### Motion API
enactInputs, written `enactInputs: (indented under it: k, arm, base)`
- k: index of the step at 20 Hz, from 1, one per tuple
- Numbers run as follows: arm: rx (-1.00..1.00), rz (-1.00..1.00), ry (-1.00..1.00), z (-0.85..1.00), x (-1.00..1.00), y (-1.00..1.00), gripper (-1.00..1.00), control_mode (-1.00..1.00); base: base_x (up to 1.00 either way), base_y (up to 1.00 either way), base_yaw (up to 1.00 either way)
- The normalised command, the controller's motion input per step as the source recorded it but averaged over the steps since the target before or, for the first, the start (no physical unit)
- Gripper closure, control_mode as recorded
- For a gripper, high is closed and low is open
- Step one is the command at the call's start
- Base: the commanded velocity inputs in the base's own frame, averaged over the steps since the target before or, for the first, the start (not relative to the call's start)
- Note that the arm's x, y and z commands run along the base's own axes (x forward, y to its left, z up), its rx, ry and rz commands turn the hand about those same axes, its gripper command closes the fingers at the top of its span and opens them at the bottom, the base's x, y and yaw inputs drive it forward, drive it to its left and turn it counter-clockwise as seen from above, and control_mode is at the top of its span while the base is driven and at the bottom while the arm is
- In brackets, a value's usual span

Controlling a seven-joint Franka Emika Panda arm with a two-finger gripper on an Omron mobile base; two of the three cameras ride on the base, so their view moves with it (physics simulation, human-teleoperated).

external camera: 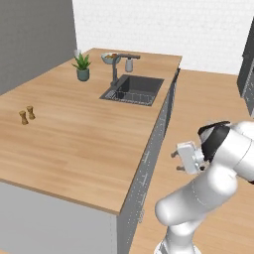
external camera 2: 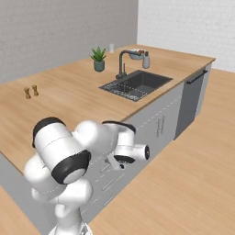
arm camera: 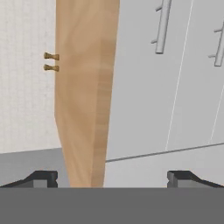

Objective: Take a straw from the drawer in front and place it inside the glass cup on the dining counter.

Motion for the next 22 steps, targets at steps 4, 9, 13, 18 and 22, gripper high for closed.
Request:
enactInputs:
  k: [4, 9, 13, 18, 22]
  arm:
    - [0.01, 0.0, 0.0, -0.2, 0.0, 0.32, -1.0, -1.0]
    - [0.02, 0.0, -0.01, -0.02, 0.01, 0.02, -1.0, -1.0]
    - [0.02, 0.0, 0.04, -0.1, 0.11, 0.2, -1.0, -1.0]
    - [0.06, 0.0, 0.05, -0.09, 0.4, 0.18, -1.0, -1.0]
    - [0.07, 0.0, 0.08, -0.05, 0.48, 0.07, -1.0, -1.0]
  base:
    - [0.0, 0.0, 0.0]
    - [0.0, 0.0, 0.0]
    - [0.0, 0.0, 0.0]
    - [0.0, 0.0, 0.0]
    - [0.0, 0.0, 0.0]
